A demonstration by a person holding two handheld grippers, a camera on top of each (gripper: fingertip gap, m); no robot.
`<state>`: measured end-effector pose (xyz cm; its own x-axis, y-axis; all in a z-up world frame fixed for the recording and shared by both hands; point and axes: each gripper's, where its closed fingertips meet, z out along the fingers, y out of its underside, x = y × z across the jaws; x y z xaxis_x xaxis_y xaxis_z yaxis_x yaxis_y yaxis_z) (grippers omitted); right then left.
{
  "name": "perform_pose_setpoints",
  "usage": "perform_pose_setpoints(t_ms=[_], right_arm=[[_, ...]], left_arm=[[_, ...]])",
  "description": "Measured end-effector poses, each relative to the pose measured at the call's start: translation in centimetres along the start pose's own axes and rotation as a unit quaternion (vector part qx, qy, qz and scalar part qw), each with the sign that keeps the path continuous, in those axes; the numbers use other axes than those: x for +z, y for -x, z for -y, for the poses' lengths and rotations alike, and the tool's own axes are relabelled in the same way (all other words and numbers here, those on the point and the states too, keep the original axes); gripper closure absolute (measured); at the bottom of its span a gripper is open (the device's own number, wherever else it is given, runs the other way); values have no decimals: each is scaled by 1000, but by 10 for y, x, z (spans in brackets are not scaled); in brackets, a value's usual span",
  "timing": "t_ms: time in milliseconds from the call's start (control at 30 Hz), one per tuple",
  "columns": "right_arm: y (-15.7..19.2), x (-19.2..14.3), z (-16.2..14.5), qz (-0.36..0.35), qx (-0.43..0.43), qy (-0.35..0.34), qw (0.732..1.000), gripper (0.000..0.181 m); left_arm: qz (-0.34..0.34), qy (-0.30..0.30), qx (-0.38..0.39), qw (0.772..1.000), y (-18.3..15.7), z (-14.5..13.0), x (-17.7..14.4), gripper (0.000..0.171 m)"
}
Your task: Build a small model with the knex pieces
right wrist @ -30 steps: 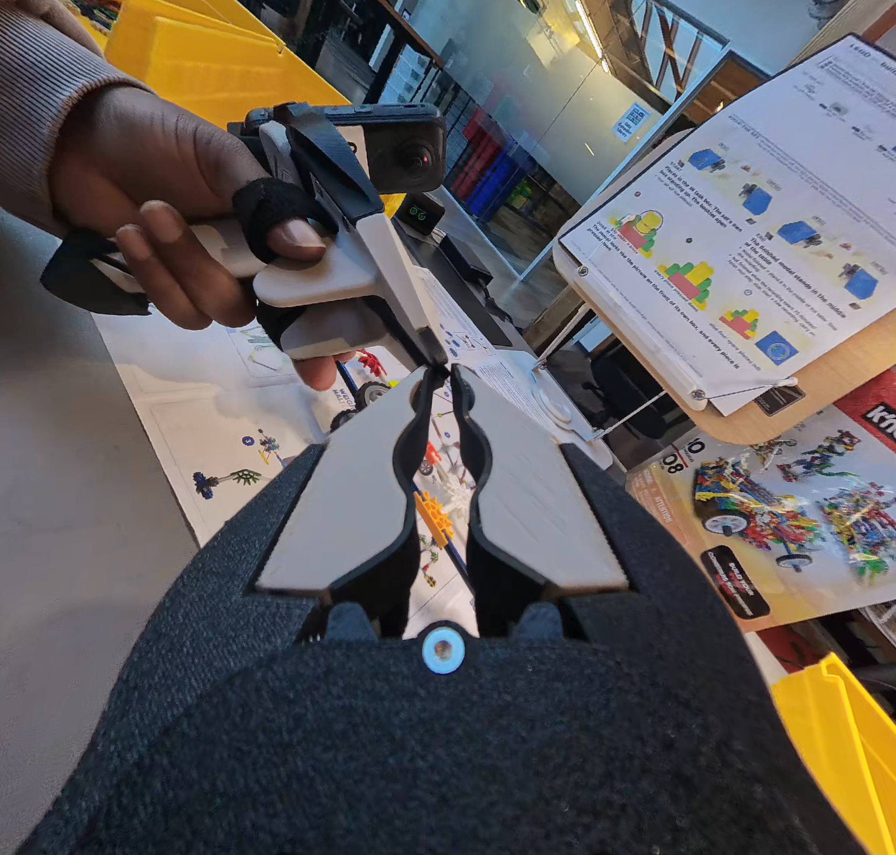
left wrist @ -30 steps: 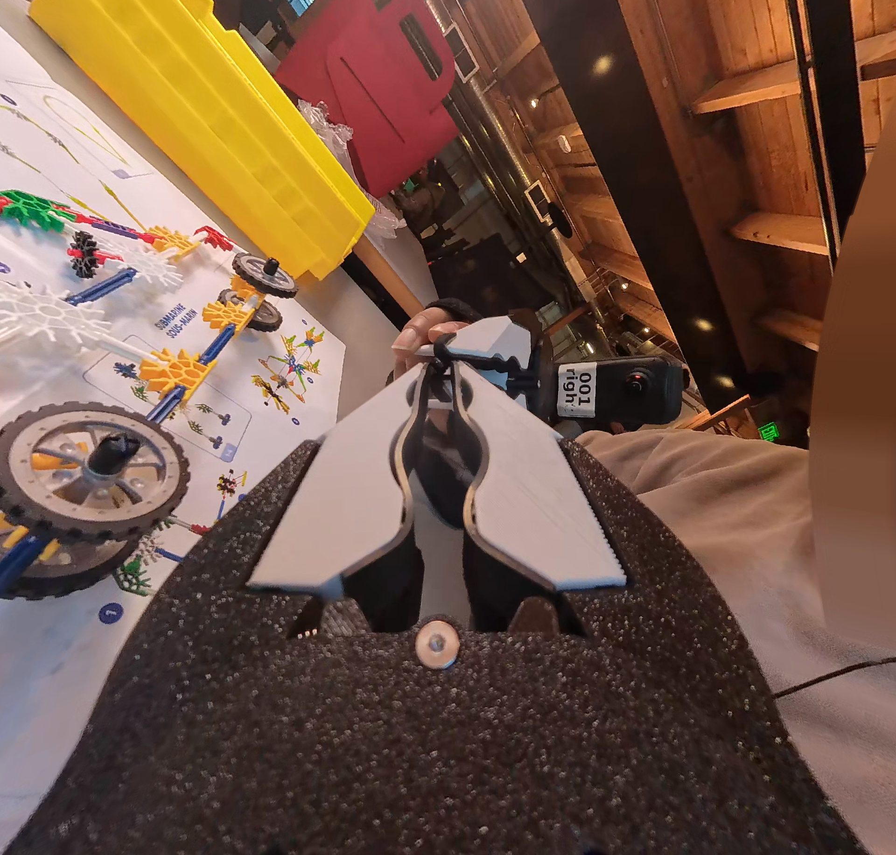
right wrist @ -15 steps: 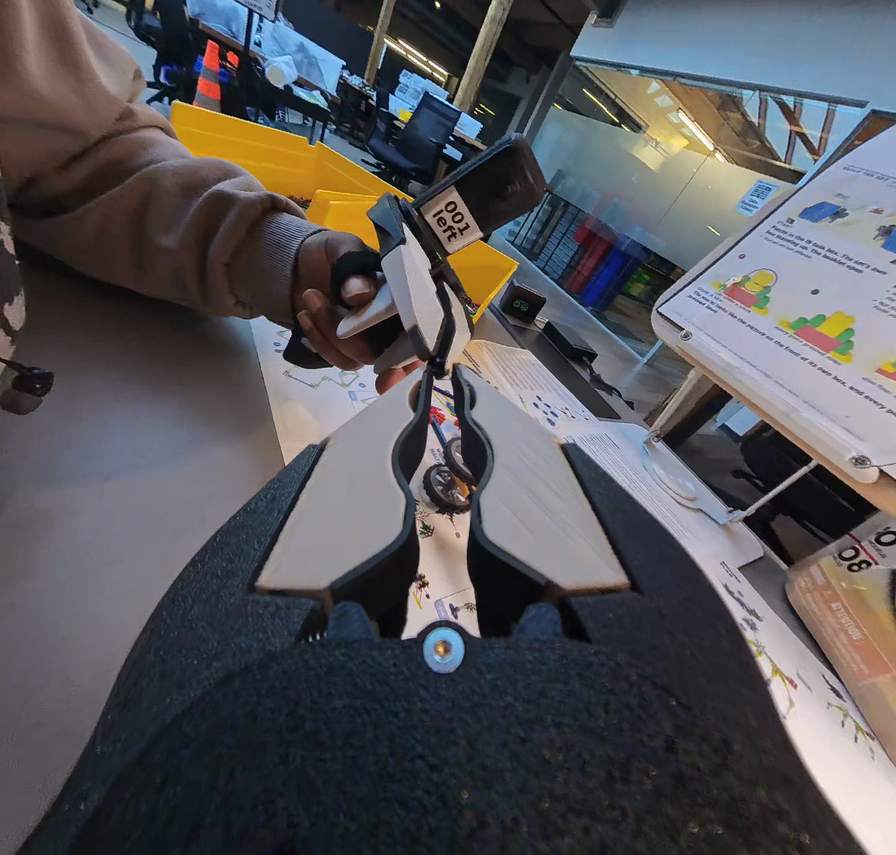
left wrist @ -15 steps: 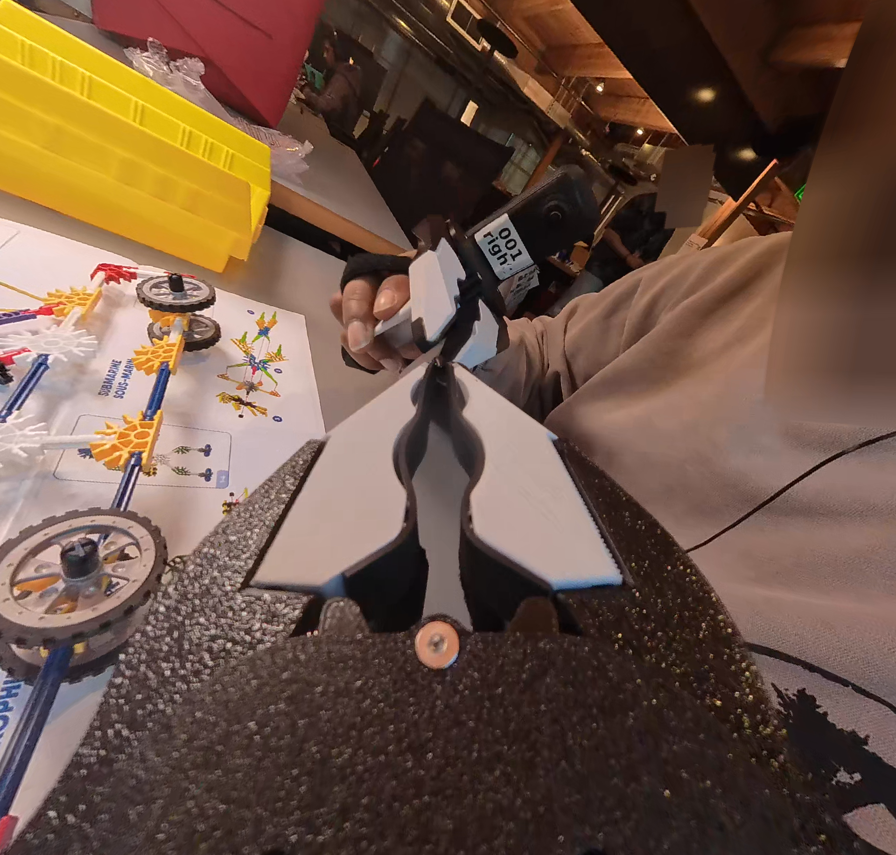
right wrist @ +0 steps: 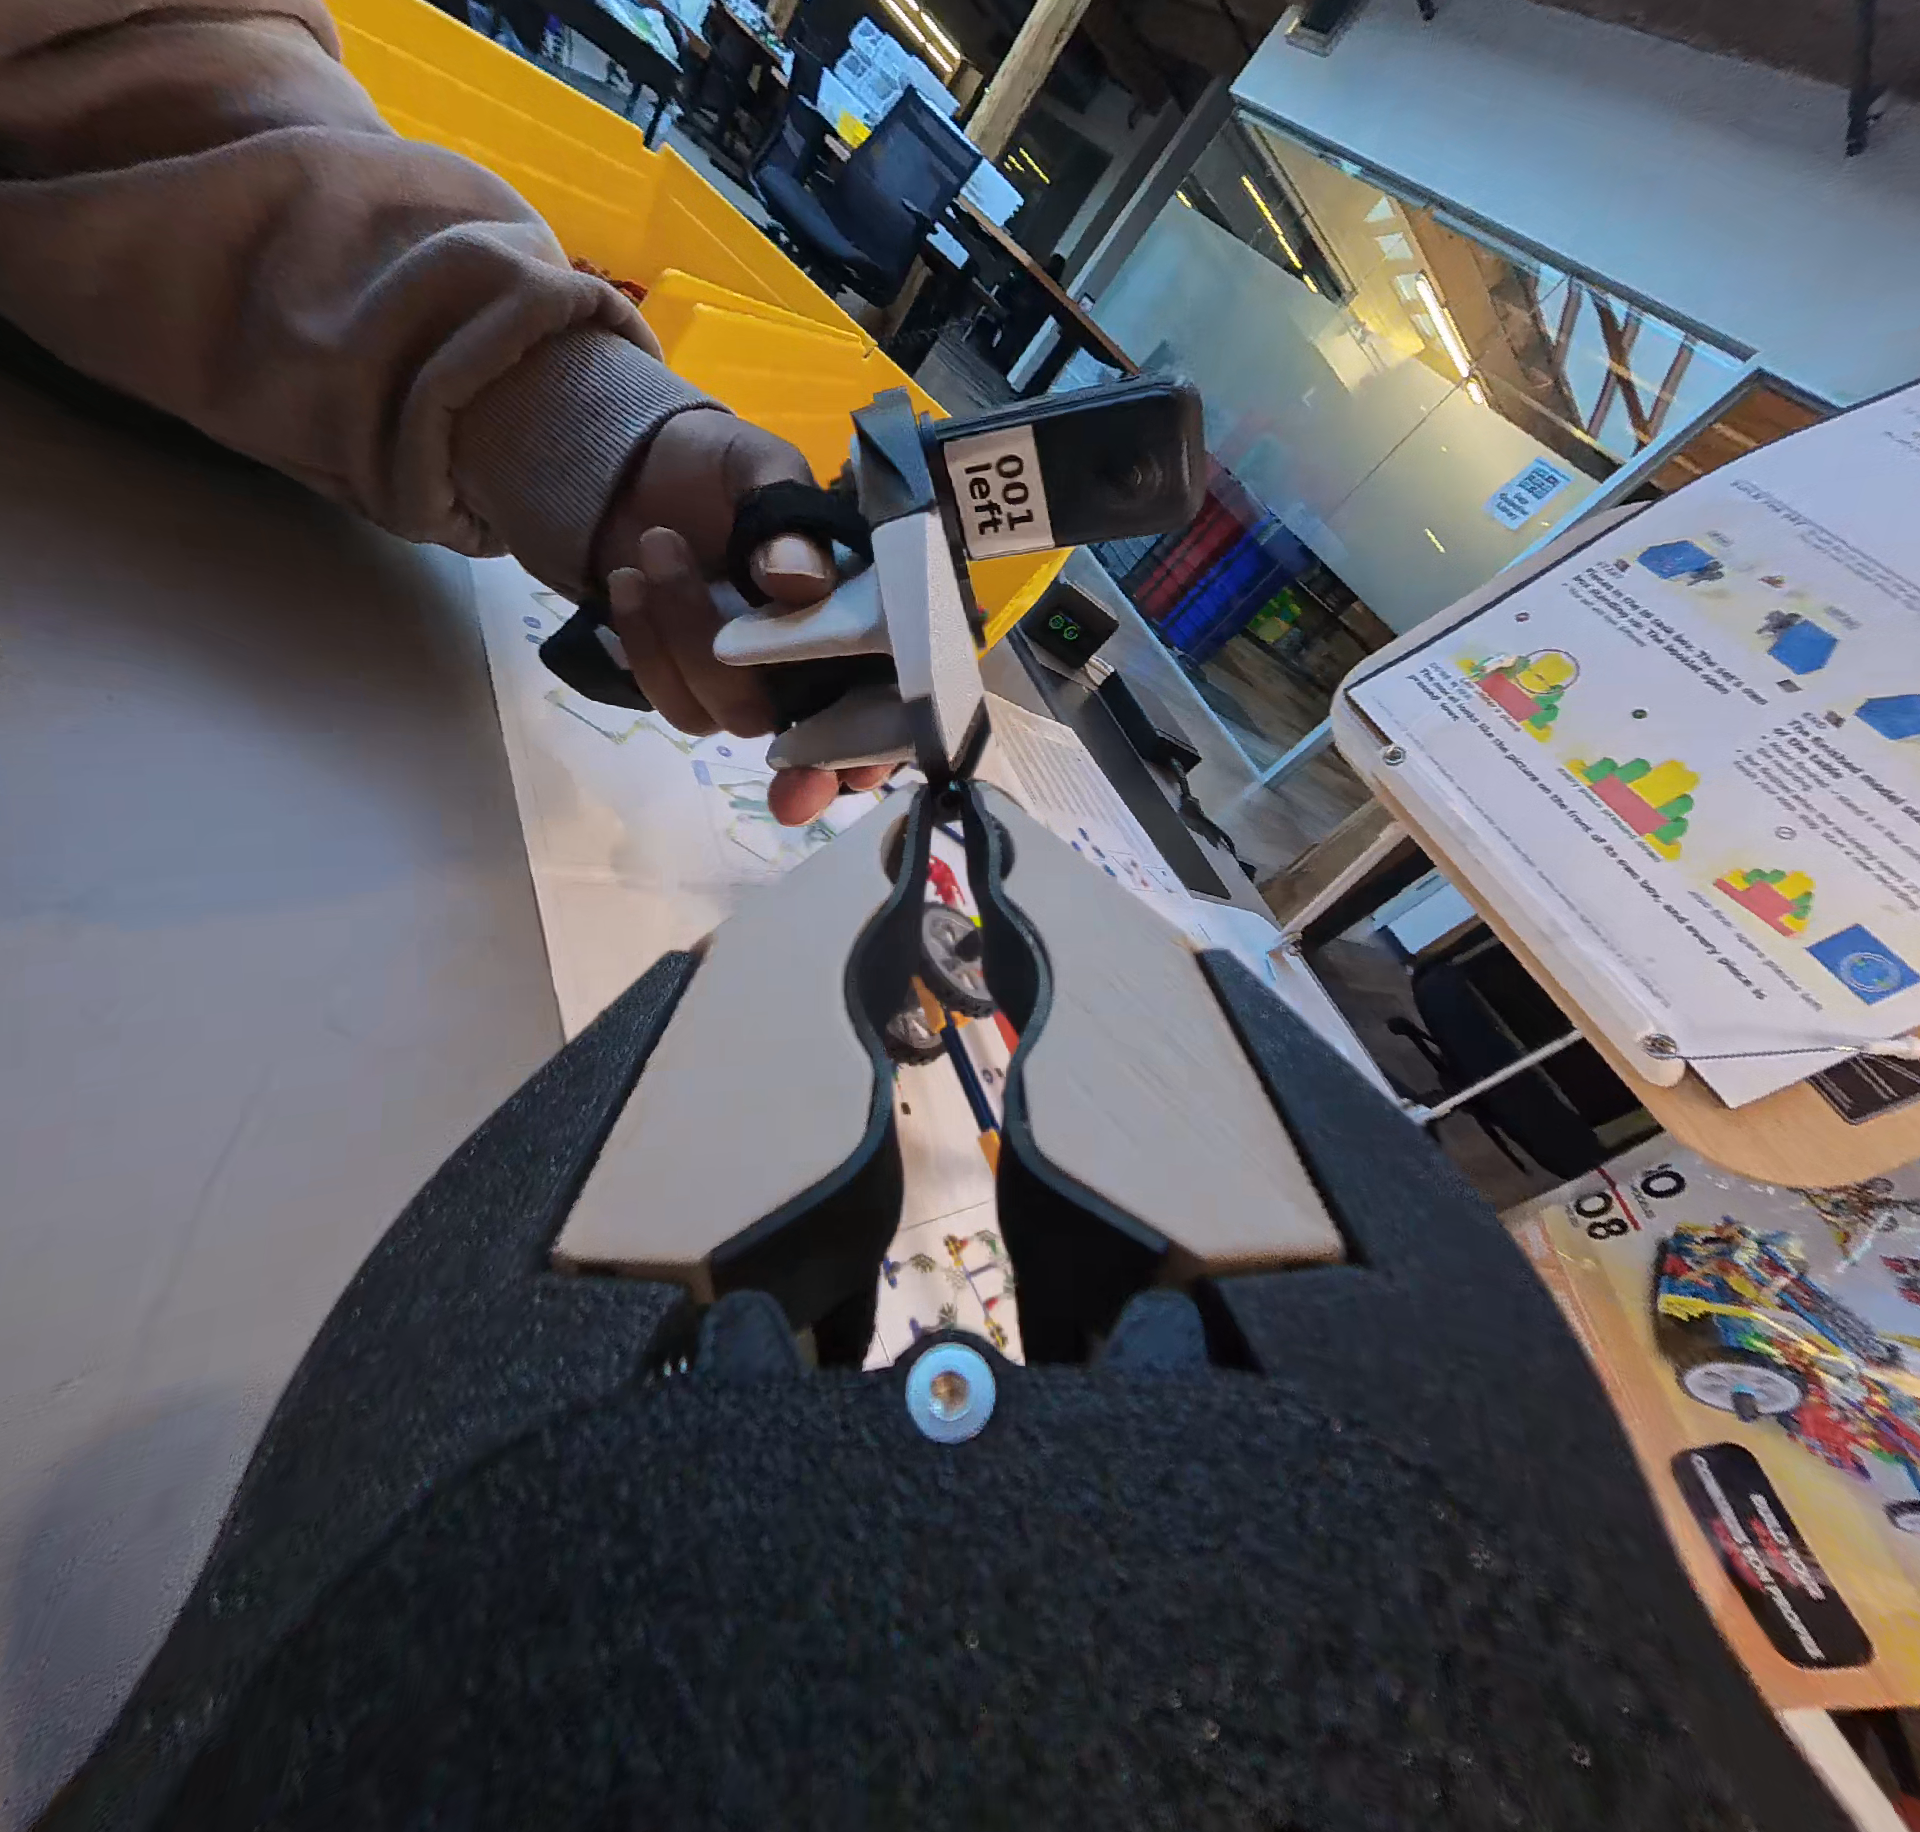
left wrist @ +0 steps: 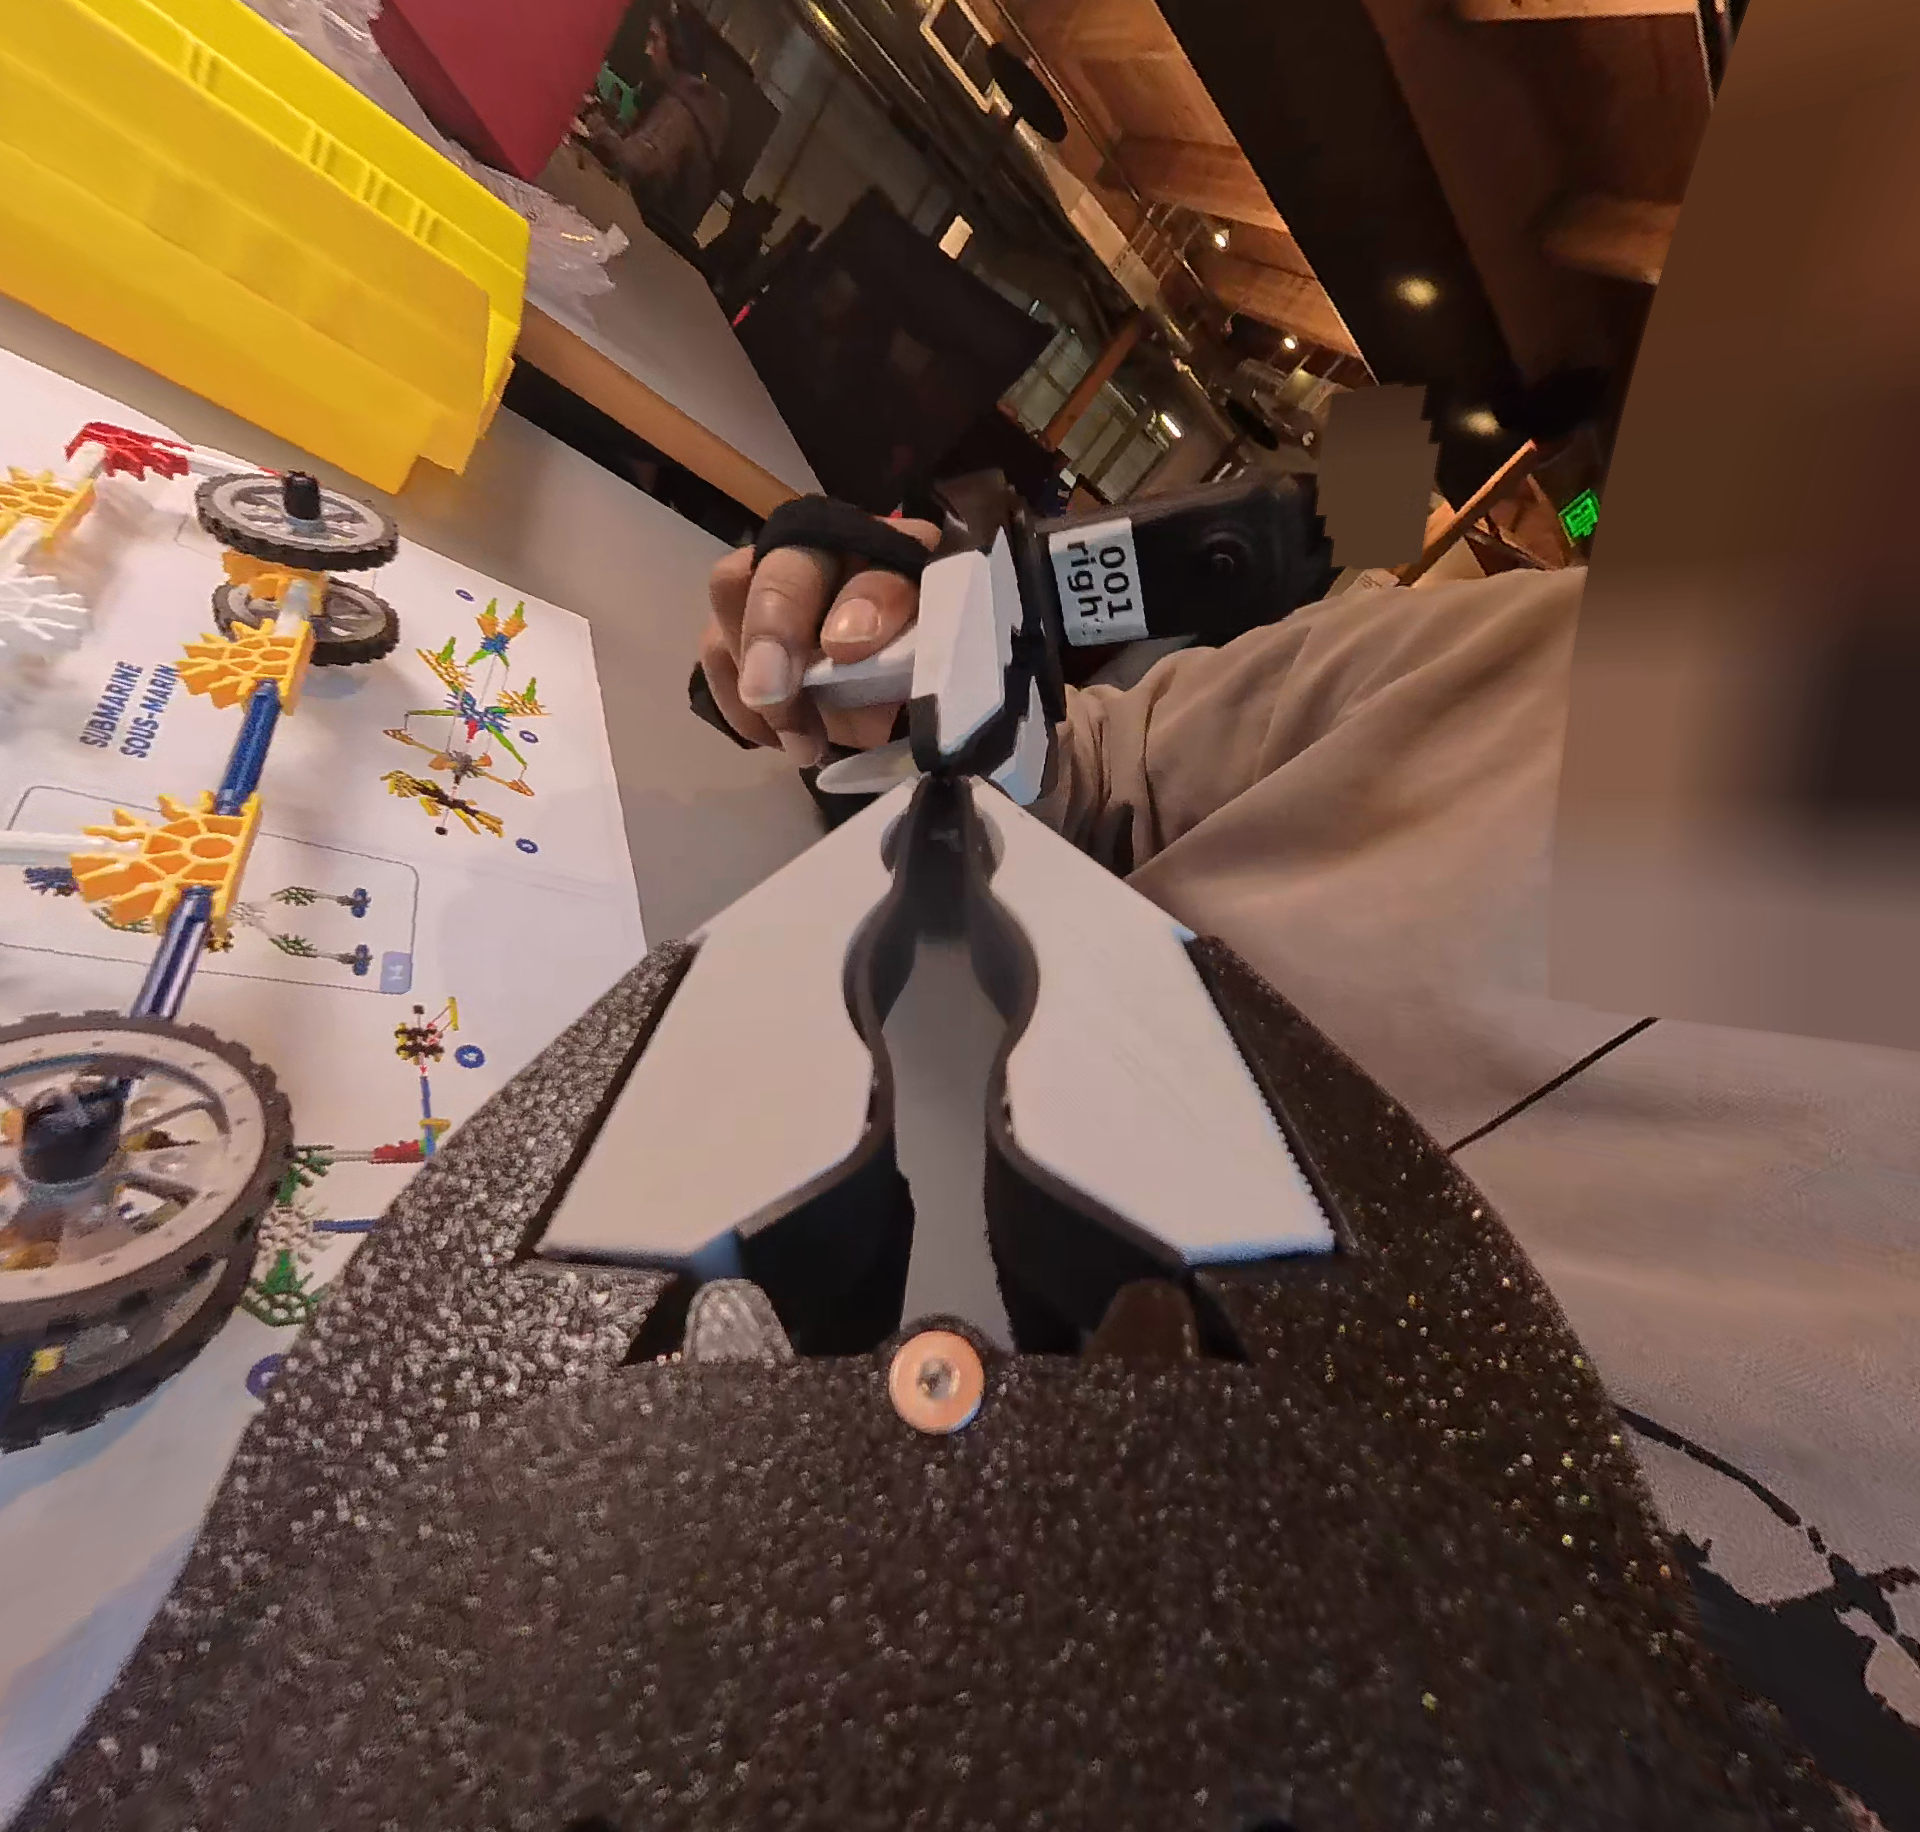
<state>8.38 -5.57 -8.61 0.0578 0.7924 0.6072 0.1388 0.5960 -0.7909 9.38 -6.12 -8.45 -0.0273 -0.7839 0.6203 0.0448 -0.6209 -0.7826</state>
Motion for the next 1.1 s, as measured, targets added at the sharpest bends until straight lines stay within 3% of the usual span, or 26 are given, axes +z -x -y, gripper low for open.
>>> perform_pose_setpoints(t_ms=[333, 733, 867, 1000, 1100], right_arm=[[-10, 2, -3, -57, -36, 12, 998, 178], [-10, 2, -4, -56, -30, 11, 998, 178], [-8, 4, -10, -37, 13, 15, 999, 175], [-29, -8, -27, -10, 93, 42, 995, 162], [-72, -35, -72, -19, 150, 149, 977, 162]], left_arm=[[26, -32, -9, 999, 6, 10, -2, 169], [20, -34, -35, 999, 8, 9, 0, 170], [31, -35, -19, 999, 13, 8, -3, 170], [81, -40, 25, 996, 24, 18, -20, 170], [133, -25, 72, 988, 30, 25, -34, 170]])
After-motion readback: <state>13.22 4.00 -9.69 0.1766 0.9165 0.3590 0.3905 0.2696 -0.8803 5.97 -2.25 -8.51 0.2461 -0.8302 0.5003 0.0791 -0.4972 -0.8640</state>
